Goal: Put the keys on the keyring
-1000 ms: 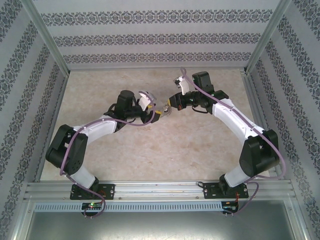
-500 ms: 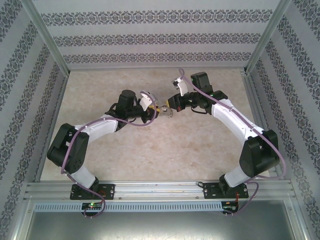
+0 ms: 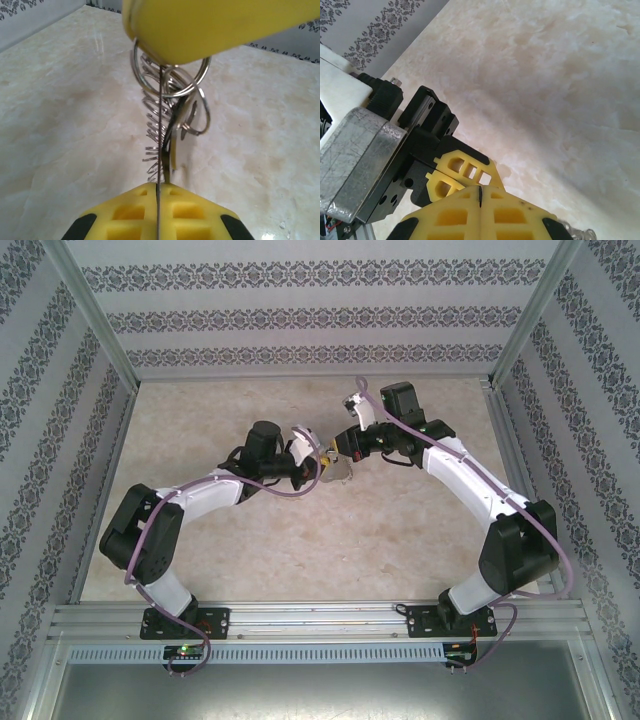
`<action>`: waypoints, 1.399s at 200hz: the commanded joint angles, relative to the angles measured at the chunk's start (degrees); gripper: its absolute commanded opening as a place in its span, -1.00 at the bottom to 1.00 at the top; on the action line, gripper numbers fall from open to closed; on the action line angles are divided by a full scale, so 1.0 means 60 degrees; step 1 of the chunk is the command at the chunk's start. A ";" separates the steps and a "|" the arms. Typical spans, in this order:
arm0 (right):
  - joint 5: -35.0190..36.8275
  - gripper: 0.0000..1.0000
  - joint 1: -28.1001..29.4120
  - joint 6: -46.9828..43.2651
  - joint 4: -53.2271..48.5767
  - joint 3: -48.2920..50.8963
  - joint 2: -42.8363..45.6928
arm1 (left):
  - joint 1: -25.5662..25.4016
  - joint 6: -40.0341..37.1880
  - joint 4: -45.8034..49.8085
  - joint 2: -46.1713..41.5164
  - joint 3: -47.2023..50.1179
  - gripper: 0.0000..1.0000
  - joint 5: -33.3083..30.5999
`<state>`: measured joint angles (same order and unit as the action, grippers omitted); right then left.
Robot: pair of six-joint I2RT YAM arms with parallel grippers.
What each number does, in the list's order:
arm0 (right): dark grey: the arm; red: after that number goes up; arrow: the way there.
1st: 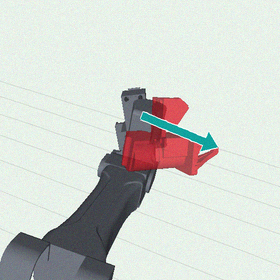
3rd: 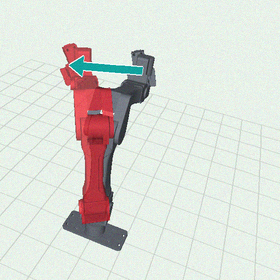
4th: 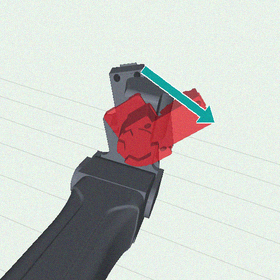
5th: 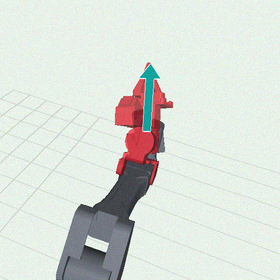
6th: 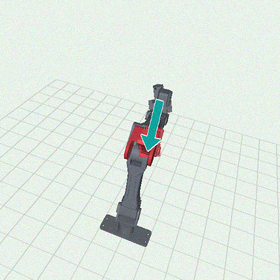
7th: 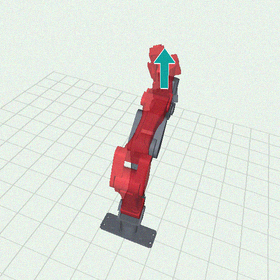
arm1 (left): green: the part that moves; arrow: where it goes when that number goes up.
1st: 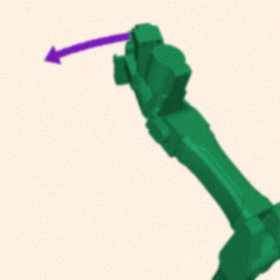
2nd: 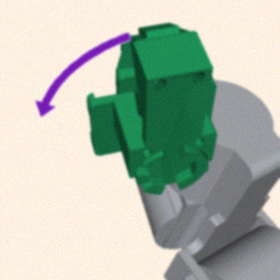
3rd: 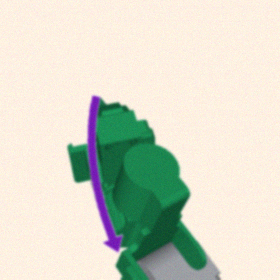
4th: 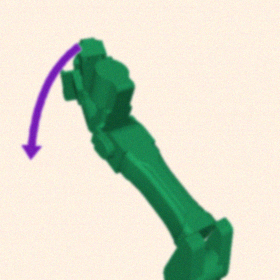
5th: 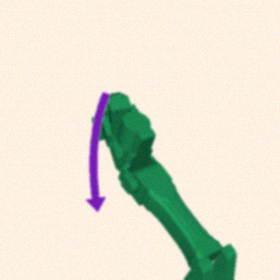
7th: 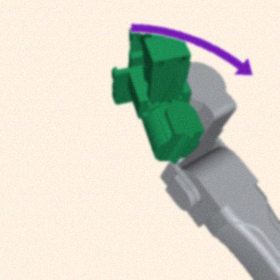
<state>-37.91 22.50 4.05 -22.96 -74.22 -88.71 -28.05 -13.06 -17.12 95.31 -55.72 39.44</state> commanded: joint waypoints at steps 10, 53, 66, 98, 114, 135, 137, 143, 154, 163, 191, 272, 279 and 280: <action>-0.0127 -1.00 -0.0068 -0.0113 -0.0056 -0.0199 0.0137 | 0.0061 0.0266 -0.0776 -0.0340 0.0382 -1.00 0.0083; -0.0013 -0.61 -0.0156 0.0207 0.0317 0.0086 0.0383 | -0.0091 0.0144 -0.1270 -0.0680 0.0680 -1.00 -0.0819; 0.0056 -0.23 -0.0285 0.0610 0.0843 0.0481 0.0681 | -0.0167 0.0004 -0.1416 -0.0802 0.0753 -1.00 -0.1380; 0.0304 -0.01 -0.0816 0.1755 0.2277 0.1778 0.1623 | -0.0224 -0.0222 -0.1346 -0.1148 0.0671 -1.00 -0.1866; 0.0318 0.00 -0.0887 0.2116 0.3147 0.2543 0.2030 | -0.0246 -0.0312 -0.1160 -0.1289 0.0574 -1.00 -0.1898; 0.0123 0.00 -0.0847 0.2594 0.4648 0.3605 0.2390 | -0.0290 -0.0358 -0.0900 -0.1382 0.0392 -1.00 -0.1927; 0.0123 0.00 -0.0848 0.2629 0.4728 0.3651 0.2406 | -0.0290 -0.0365 -0.0860 -0.1401 0.0373 -1.00 -0.1937; 0.0079 0.00 -0.0815 0.2776 0.5282 0.3952 0.2493 | -0.0305 -0.0370 -0.0792 -0.1430 0.0321 -1.00 -0.1966; 0.0006 0.00 -0.0664 0.2935 0.6128 0.4460 0.2620 | -0.0369 -0.0386 -0.0646 -0.1484 0.0231 -1.00 -0.2035; 0.0149 0.00 -0.0507 0.3032 0.6571 0.4695 0.2688 | -0.0413 -0.0412 -0.0538 -0.1532 0.0178 -1.00 -0.2062; 0.0530 0.00 0.0067 0.3063 0.7434 0.5066 0.2667 | -0.0537 -0.0488 -0.0128 -0.1575 -0.0076 -1.00 -0.2184; 0.1745 0.01 0.0730 0.2920 0.8520 0.5450 0.2392 | -0.0809 -0.0561 0.0371 -0.1492 -0.0424 -1.00 -0.2476; 0.1802 0.01 0.0732 0.2942 0.8577 0.5434 0.2329 | -0.0823 -0.0563 0.0368 -0.1487 -0.0425 -1.00 -0.2472; 0.1812 0.01 0.0732 0.2942 0.8582 0.5430 0.2316 | -0.0828 -0.0563 0.0366 -0.1494 -0.0425 -1.00 -0.2472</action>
<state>-29.54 26.15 21.76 24.27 -42.04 -74.13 -31.94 -15.07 -15.68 87.64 -56.40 25.15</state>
